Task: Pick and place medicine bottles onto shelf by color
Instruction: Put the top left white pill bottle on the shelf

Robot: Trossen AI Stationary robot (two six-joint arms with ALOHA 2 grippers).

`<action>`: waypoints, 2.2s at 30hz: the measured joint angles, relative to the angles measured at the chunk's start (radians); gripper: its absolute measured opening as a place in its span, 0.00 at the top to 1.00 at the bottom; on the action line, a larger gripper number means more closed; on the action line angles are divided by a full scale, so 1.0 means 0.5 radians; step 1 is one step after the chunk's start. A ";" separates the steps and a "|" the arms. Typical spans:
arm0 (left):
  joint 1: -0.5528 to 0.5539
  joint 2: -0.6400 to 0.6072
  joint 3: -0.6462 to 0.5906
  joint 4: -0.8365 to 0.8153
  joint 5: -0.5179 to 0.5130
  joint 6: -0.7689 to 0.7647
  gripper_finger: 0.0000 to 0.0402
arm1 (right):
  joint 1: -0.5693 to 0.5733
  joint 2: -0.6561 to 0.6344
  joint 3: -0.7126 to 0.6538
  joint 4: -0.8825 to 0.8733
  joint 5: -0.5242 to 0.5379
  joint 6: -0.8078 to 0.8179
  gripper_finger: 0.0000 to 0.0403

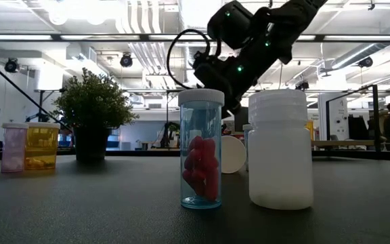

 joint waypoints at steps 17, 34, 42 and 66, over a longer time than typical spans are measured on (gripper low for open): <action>0.001 -0.007 -0.002 0.000 -0.001 0.000 0.42 | 0.000 0.140 0.001 0.052 0.001 0.008 0.60; 0.001 -0.002 -0.002 0.003 -0.055 0.001 0.42 | 0.000 -0.268 0.002 -0.388 -0.053 0.122 0.66; 0.001 -0.001 -0.003 0.013 -0.111 0.001 0.42 | -0.009 -0.784 -0.048 -0.870 0.153 0.115 0.65; 0.009 -0.005 -0.003 0.015 -0.175 0.349 0.42 | -0.701 -0.603 -0.419 -0.322 0.597 0.919 0.65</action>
